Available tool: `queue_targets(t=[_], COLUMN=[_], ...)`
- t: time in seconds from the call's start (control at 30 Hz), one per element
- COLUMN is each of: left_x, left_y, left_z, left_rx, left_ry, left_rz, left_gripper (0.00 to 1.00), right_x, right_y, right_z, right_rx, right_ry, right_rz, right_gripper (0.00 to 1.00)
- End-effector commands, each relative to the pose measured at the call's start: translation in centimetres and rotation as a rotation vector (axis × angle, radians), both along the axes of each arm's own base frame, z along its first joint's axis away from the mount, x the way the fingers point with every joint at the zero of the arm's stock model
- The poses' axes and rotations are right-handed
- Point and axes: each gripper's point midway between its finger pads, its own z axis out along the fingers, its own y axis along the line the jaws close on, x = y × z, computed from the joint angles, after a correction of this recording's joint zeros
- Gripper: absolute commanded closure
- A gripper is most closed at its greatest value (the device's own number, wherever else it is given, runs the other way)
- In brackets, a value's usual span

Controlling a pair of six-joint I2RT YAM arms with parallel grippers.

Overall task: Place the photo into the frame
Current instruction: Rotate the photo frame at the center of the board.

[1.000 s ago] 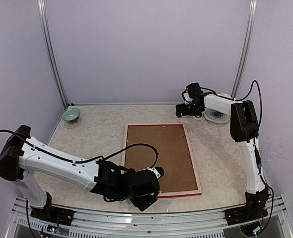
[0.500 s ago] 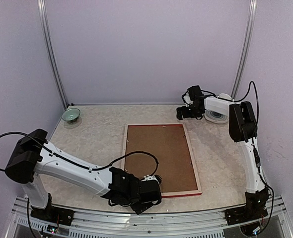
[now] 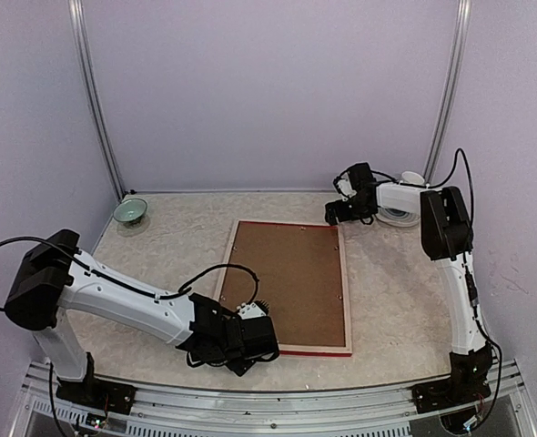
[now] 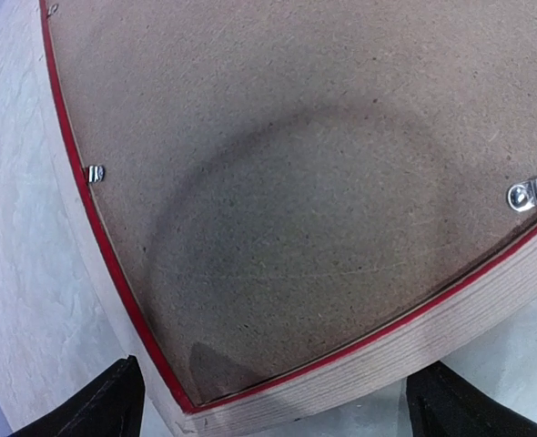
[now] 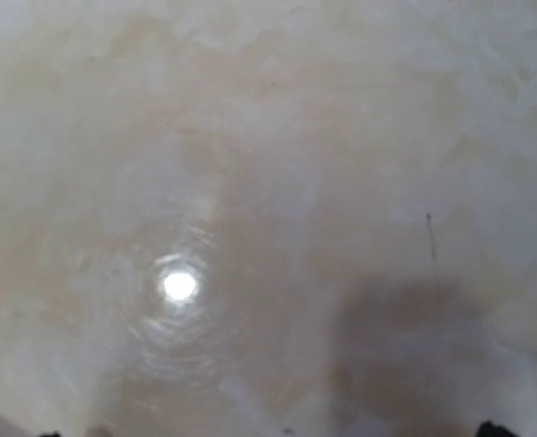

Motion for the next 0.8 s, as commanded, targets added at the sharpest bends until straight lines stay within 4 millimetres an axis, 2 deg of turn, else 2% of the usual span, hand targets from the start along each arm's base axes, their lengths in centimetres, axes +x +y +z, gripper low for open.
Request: queue_targets(t=[0.0,0.2,0.33,0.57,0.77], left_x=[1.0,2.6,3.8,5.8,7.8], left_y=[4.8,8.3,9.7,11.3,11.4], left_z=[-0.5,-0.4,0.0,0.3,0.1], left_rx=[0.114,0.119,0.093,0.079,0.021], left_ry=[-0.011,-0.011,-0.016,-0.020,0.010], left_rz=[0.092,0.230,0.303,0.370,0.424], left_gripper=[0.01,0.01,0.01,0.01,0.01], right_x=[-1.4,-4.2,-6.8,-9.7,-11.5], right_y=[-0.5,-0.1,-0.2,-0.7,-1.0], right_z=[-1.4,-1.5,-1.7,0.5,1.7], right_rx=[-0.035,-0.044,-0.020,0.021,0.068], right_ry=[0.045,0.085,0.139,0.174,0.187], right_rz=[0.076,0.189,0.218,0.179,0.110], right_gripper=[0.02,0.05,0.05,0.09,0.11])
